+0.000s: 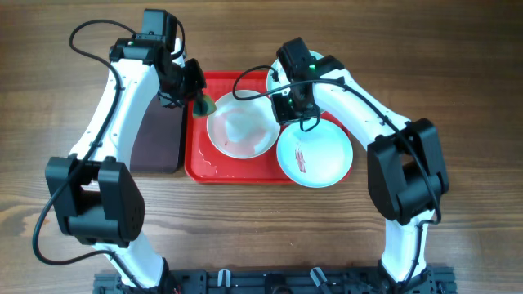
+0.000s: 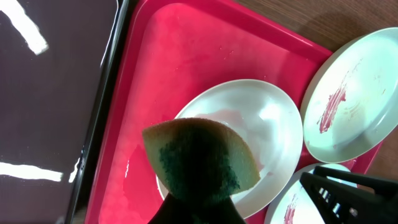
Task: Clean dirty plates on tray and stack at the side
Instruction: 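Lower the white plate back onto the red tray with right gripper, then scrub the white plate again with the sponge in the left gripper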
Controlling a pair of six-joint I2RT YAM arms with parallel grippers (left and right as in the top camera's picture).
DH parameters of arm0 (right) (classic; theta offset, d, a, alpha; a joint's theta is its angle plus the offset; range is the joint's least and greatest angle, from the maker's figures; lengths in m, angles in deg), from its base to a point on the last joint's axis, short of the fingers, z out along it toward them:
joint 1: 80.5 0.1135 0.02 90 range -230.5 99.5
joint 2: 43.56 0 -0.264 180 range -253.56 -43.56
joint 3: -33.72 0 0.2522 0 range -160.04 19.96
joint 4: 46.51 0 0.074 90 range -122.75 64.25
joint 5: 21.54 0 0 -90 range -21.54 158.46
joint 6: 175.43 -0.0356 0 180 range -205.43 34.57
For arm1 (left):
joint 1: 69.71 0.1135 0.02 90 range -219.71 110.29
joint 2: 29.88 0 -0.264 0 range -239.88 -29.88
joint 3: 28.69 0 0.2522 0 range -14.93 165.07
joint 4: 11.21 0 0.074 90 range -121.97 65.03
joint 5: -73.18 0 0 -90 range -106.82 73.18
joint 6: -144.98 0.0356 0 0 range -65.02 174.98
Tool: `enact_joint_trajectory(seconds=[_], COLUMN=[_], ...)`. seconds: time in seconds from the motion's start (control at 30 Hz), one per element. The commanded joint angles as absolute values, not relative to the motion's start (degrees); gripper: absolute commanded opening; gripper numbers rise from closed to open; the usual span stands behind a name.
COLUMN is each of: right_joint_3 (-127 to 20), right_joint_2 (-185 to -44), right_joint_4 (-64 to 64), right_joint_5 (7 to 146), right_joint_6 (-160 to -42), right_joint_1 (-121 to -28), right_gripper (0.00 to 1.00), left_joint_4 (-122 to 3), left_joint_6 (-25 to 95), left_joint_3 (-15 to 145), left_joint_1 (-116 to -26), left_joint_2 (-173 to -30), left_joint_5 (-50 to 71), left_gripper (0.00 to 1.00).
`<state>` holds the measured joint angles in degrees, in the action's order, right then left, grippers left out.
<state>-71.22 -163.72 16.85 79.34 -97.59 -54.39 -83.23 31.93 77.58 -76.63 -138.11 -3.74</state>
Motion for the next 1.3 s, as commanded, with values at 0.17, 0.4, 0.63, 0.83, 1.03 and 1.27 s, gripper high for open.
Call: enact_joint_trajectory(seconds=[0.17,0.4,0.63,0.83,1.03,1.27], right_joint_3=[-68.05,-68.03,-68.03,-68.03,-68.03,-68.03], right_joint_2=[-165.32,-168.13,-169.99,-170.15,-170.17,-170.23], right_joint_4=[12.15,8.61,6.65,7.39,7.17,7.13], right_joint_5=[81.39,82.73,82.38,75.49,73.76,73.79], right_joint_6=[-99.19,-103.89,-110.12,-123.28,-127.58,-127.12], right_joint_1=[-53.93,-53.65,-52.03,-49.45,-47.03,-47.03], right_gripper=[0.3,0.2,0.04,0.04,0.04,0.04], left_joint_4=[-83.05,-83.12,-83.34,-83.47,-78.75,-65.04], left_joint_6=[32.04,32.04,32.04,32.01,31.99,31.99], left_joint_3=[77.1,77.1,77.1,74.52,66.06,53.04], left_joint_1=[-76.74,-76.74,-76.74,-76.74,-76.74,-76.74], left_joint_2=[-138.68,-138.68,-138.68,-138.7,-138.7,-138.7], left_joint_5=[-4.53,-4.53,-4.53,-4.53,-4.53,-4.53], left_gripper=[0.04,0.04,0.04,0.04,0.04,0.04])
